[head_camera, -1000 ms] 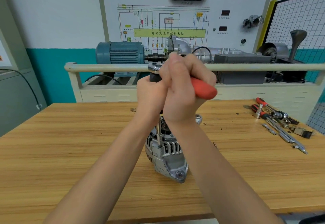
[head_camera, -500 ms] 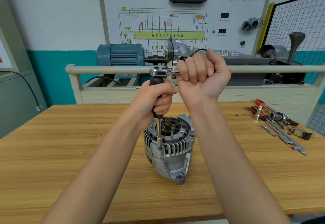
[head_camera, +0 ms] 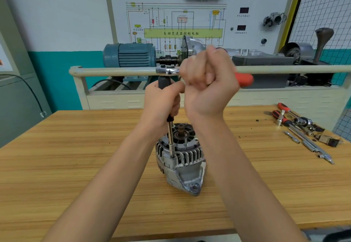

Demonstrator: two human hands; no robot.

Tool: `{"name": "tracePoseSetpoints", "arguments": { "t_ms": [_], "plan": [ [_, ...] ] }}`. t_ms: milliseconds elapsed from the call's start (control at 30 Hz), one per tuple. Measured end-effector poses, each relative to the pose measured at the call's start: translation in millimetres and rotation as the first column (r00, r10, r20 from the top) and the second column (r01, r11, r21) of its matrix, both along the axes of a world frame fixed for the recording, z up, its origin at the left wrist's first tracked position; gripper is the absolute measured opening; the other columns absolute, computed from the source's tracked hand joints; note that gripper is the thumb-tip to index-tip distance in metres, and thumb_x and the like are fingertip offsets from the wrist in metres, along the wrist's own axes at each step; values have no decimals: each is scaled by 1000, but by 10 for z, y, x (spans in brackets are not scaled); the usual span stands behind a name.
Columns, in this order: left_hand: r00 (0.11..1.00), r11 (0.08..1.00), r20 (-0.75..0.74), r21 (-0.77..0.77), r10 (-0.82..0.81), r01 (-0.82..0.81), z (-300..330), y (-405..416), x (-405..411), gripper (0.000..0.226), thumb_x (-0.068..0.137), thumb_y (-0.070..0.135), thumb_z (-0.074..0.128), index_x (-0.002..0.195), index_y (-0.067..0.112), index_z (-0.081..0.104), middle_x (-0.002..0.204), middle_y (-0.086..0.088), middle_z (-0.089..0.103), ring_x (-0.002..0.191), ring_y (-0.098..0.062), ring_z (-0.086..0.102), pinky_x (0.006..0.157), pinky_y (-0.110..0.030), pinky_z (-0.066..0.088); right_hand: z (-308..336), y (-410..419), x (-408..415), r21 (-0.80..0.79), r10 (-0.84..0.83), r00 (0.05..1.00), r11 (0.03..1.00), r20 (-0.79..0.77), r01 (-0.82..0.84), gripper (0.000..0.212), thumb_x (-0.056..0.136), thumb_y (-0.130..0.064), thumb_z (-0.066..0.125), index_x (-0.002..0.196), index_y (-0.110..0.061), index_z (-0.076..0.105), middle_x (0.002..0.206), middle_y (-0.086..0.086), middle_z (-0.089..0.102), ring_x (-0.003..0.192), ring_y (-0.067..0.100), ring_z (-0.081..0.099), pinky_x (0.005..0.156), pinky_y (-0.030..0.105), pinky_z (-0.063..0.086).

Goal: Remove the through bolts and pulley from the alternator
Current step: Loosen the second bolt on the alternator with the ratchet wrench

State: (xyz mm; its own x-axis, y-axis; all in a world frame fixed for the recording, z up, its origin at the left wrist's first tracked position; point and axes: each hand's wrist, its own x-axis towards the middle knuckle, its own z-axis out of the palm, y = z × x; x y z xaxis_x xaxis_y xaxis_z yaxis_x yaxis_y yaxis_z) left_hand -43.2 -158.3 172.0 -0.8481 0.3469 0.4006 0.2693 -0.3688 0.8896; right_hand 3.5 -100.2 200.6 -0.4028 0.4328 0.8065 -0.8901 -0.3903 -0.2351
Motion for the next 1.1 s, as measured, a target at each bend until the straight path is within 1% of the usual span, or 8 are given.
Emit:
{"name": "tracePoseSetpoints", "arguments": {
  "t_ms": [167,267,500,600,667,833,967,1100],
  "plan": [
    [925,923,10,-58,-380,380,22,-111,-56,32,75,9,57,52,16,37,37,6,27,31,-8,21,36,-18,16,83,303,-63,-319,563,821,798,94,-511,46,79,-12,41,34,-17,32,30,-4,22,39,12,6,39,21,19],
    [902,894,30,-117,-431,432,43,-114,-57,31,73,13,56,48,18,38,36,7,24,29,-6,18,35,-16,13,71,327,-78,-386,599,798,753,64,-534,46,80,-12,40,35,-16,32,31,-4,22,38,12,6,38,20,18],
    [999,999,36,-30,-13,14,0,38,-34,43,85,1,54,52,18,34,39,6,26,31,-8,18,36,-12,18,-11,22,7,-51,73,997,996,-1,-73,49,83,-3,44,39,-22,37,35,-7,29,35,8,21,46,25,23],
    [971,977,-133,-54,198,-206,-14,107,-4,28,87,3,59,66,15,44,58,1,44,40,1,37,43,-14,33,-94,-159,9,82,-289,950,950,-120,300,37,77,-7,54,45,-21,41,43,-11,33,40,10,27,51,25,24],
    [951,969,-204,-42,231,-245,-28,116,-4,21,85,6,64,74,15,49,66,1,51,51,3,46,53,-15,39,-112,-216,19,143,-338,929,922,-153,359,33,77,-9,53,48,-18,39,46,-12,32,42,7,27,52,22,24],
    [986,986,16,21,-165,164,-12,-82,-51,28,69,16,59,50,18,39,39,5,28,34,-9,21,37,-15,21,39,-29,29,62,27,999,998,18,-28,48,81,-3,44,37,-20,38,35,-8,28,34,8,23,48,24,23],
    [909,909,16,-23,-416,417,8,-172,-84,30,75,21,55,47,17,44,37,5,28,31,-8,22,36,-18,18,106,184,-15,-189,450,885,886,123,-424,50,82,-10,40,33,-18,33,31,-5,22,37,12,8,40,21,20],
    [910,907,5,-82,-414,413,3,-143,-67,38,80,13,52,46,19,39,35,7,25,29,-7,18,35,-15,16,84,245,-40,-306,537,839,815,82,-492,48,82,-12,39,34,-17,32,31,-4,22,38,13,6,38,21,19]
  ]
}}
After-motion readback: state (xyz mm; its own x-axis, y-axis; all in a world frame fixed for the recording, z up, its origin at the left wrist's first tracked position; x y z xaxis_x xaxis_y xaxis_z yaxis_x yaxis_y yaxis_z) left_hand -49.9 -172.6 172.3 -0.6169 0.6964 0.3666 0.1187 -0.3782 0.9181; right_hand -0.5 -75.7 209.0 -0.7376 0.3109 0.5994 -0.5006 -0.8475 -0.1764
